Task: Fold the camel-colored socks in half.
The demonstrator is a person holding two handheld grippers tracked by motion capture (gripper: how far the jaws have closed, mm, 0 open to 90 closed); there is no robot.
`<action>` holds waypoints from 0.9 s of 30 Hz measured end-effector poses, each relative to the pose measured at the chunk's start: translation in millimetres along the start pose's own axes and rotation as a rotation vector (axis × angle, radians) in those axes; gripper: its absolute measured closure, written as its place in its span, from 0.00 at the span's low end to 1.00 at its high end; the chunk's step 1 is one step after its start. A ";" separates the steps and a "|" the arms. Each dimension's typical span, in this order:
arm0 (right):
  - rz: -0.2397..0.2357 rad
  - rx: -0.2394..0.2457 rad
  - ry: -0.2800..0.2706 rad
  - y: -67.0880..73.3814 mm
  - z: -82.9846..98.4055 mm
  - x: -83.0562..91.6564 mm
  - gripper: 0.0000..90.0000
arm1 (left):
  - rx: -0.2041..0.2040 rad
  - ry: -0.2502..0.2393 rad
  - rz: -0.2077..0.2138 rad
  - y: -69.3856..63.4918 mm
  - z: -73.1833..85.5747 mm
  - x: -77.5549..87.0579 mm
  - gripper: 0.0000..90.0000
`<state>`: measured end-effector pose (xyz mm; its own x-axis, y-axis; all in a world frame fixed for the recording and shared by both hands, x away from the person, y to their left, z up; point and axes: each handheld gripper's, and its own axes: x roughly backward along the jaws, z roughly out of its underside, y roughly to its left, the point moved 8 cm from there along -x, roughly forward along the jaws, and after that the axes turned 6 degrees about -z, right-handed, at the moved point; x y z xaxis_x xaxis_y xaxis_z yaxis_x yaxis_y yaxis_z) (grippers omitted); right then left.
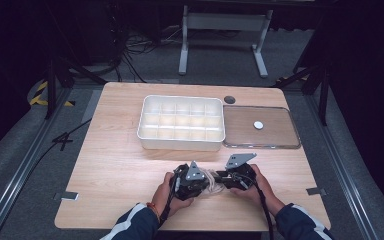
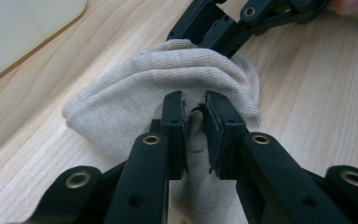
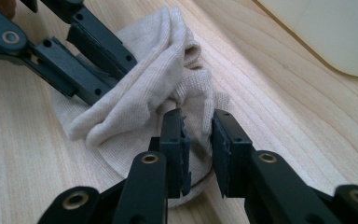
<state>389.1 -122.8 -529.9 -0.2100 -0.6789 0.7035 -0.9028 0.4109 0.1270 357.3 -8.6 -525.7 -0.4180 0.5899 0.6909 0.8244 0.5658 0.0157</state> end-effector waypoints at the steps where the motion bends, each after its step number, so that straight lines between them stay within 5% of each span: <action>1: 0.000 0.000 0.000 0.0 0.0 0.0 0.84 | 0.006 -0.005 0.002 0.0 -0.1 -0.9 0.86; 5: 0.006 0.017 0.005 0.7 -1.4 3.8 0.81 | -0.006 -0.016 -0.009 -0.3 1.6 -3.2 0.86; 11: 0.022 0.035 -0.102 0.4 -16.3 20.2 0.82 | -0.014 -0.012 -0.005 0.3 2.5 -2.4 0.86; 15: 0.002 0.070 -0.154 12.7 -27.9 22.9 0.82 | -0.014 -0.018 -0.003 0.5 3.0 -2.3 0.85; 20: -0.002 0.115 -0.113 22.8 -27.8 10.0 0.85 | -0.002 -0.022 0.011 0.7 4.0 -0.3 0.79; 25: 0.017 0.114 -0.020 14.3 -11.9 -1.4 0.88 | -0.007 -0.028 0.020 2.1 3.8 14.0 0.69; 27: 0.013 0.114 -0.016 13.2 -10.3 -0.8 0.88 | 0.025 -0.037 0.008 6.1 4.5 20.3 0.68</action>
<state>381.2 -110.6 -521.5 -0.2271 -0.6840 0.6932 -0.9366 0.3485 0.0371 352.2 9.4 -514.8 -0.4253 0.6153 0.6637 0.8182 0.5748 -0.0086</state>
